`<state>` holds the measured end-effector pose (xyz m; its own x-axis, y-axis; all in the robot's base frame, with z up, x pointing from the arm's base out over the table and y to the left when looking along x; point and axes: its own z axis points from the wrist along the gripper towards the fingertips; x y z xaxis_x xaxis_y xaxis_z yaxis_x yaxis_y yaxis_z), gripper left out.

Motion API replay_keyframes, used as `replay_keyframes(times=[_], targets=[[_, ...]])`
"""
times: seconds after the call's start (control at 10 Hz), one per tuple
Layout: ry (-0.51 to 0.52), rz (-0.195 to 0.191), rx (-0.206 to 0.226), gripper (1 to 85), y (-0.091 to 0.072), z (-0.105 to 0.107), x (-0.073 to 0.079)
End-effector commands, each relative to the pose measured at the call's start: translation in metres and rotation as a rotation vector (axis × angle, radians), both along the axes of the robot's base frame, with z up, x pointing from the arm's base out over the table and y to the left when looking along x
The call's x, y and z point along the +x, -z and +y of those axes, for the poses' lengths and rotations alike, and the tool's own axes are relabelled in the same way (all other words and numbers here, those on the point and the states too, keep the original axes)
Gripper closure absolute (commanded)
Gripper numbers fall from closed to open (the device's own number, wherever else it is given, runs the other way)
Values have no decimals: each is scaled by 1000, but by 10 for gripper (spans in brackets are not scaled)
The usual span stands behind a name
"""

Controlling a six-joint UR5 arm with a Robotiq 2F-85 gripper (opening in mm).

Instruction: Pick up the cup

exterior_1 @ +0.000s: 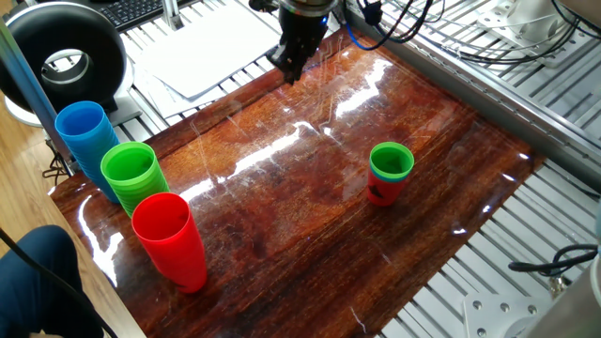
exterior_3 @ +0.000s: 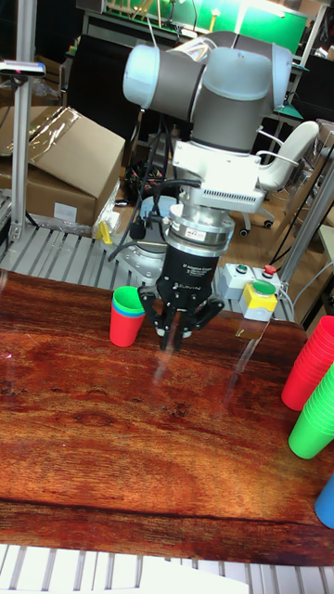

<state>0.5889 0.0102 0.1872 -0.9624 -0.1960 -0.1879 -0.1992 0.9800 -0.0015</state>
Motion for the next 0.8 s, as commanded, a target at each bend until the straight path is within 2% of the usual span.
replay_keyframes(times=[0.0, 0.1, 0.3, 0.4, 0.6, 0.7], targets=[[-63, 8, -12, 843, 3, -32, -17], [-70, 45, -12, 843, 8, -46, -35], [-76, 188, -23, 843, 22, -69, -88], [-54, 233, -27, 843, 28, -76, -106], [19, 259, -5, 843, 34, -70, -118], [21, 299, -7, 843, 36, -72, -130]])
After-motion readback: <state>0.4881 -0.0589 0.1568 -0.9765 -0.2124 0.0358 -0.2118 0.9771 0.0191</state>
